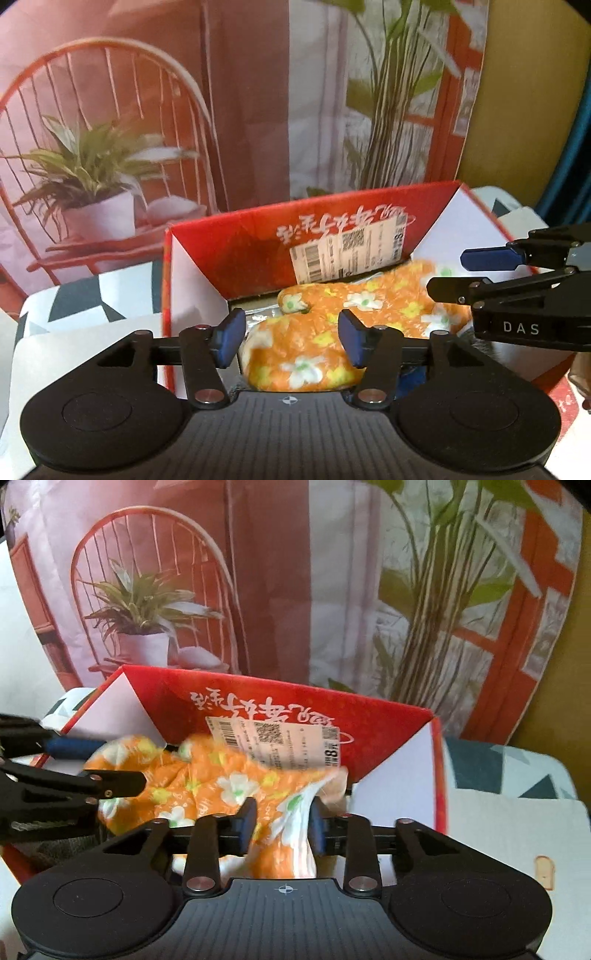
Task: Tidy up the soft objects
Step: 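Lower the oven mitt into the red box and open both grippers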
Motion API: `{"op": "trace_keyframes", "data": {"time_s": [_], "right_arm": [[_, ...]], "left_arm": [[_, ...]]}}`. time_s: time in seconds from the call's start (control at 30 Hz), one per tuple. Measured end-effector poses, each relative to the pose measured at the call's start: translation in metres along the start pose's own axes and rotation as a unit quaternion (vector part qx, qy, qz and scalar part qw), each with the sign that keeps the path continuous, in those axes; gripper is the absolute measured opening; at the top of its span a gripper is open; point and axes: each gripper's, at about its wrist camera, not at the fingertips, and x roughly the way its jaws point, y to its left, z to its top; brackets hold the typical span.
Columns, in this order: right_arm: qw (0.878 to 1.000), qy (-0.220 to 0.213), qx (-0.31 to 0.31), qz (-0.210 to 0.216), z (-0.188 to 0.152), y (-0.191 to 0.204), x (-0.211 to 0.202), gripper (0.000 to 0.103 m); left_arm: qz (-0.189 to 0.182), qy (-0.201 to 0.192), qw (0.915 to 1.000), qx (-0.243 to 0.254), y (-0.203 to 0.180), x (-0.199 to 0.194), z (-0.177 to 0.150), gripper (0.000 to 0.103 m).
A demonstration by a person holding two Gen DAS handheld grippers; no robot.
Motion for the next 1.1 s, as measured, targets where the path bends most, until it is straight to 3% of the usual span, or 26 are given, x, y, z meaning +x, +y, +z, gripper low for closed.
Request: {"op": "trace_keyframes", "data": {"time_s": [0.27,0.47,0.57,0.63,0.67,0.9,1.1], "right_arm": [[0.998,-0.059,0.007,0.023,-0.020,0.004,-0.048,0.042],[0.994,-0.104,-0.004,0.026,-0.048,0.020,-0.086,0.045],[0.992,-0.123,-0.006,0.028,-0.064,0.029,-0.103,0.055],[0.990,-0.136,-0.003,0.032,-0.075,0.034,-0.115,0.066],[0.989,-0.142,0.000,0.033,-0.079,0.036,-0.119,0.069],[0.985,-0.168,0.009,0.047,-0.112,0.048,-0.145,0.101],[0.982,-0.174,0.030,0.068,-0.138,0.053,-0.158,0.103]], "left_arm": [[0.001,-0.045,0.9988,-0.018,-0.008,-0.055,-0.023,0.059],[0.001,-0.076,0.9965,-0.034,-0.011,-0.093,-0.057,0.068],[0.004,-0.092,0.9948,-0.044,-0.010,-0.108,-0.073,0.076],[0.008,-0.105,0.9933,-0.047,-0.010,-0.120,-0.084,0.091],[0.008,-0.112,0.9925,-0.049,-0.009,-0.125,-0.090,0.094],[0.006,-0.125,0.9906,-0.056,-0.006,-0.151,-0.126,0.103],[0.008,-0.118,0.9902,-0.073,-0.003,-0.157,-0.154,0.103]]}}
